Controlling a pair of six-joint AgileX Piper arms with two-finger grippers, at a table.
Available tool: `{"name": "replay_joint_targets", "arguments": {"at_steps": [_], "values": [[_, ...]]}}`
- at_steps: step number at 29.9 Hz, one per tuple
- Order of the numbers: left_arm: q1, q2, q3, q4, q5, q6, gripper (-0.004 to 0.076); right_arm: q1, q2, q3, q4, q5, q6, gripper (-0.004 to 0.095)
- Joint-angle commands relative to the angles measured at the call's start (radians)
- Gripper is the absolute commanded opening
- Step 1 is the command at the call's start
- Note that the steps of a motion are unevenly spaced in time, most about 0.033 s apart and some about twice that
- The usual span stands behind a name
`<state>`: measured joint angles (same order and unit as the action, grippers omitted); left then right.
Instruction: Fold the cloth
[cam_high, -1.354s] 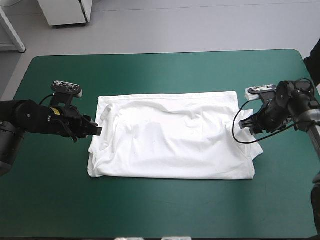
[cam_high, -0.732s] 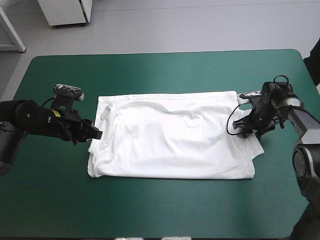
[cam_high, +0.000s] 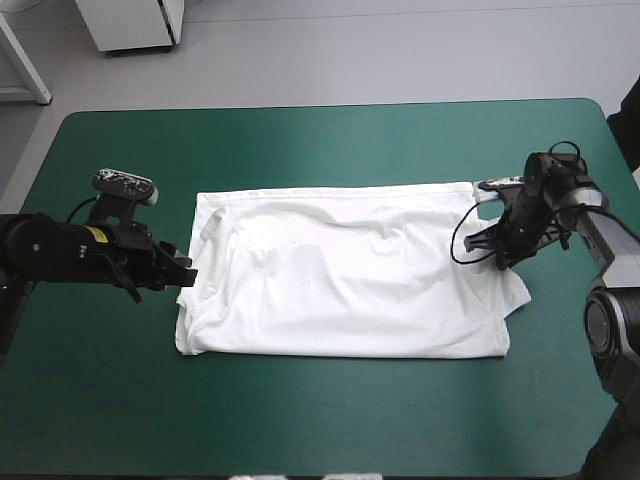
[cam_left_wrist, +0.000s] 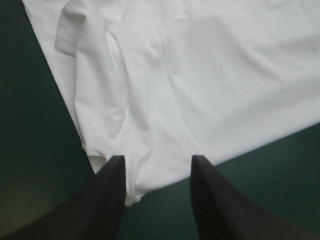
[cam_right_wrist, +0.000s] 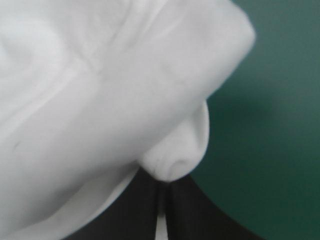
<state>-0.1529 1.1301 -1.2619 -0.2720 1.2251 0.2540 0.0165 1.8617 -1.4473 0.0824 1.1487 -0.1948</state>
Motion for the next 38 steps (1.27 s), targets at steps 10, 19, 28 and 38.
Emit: {"name": "replay_joint_targets", "arguments": {"at_steps": [10,19,28,38], "values": [[0.001,-0.071,-0.034,-0.035,-0.029,-0.004,0.0312,0.065,-0.159,-0.136,0.16,0.101,-0.026,-0.0017],[0.001,-0.071,-0.034,-0.036,-0.029,-0.004,0.0312,0.212,-0.082,-0.136,0.149,0.083,-0.026,-0.0017],[-0.001,-0.073,-0.034,-0.034,-0.021,0.0,0.0312,0.242,0.045,-0.134,0.143,0.079,-0.047,-0.0017],[-0.075,-0.073,-0.034,0.051,0.006,-0.002,0.0312,0.242,0.052,-0.17,0.17,0.101,-0.09,0.008]]}}
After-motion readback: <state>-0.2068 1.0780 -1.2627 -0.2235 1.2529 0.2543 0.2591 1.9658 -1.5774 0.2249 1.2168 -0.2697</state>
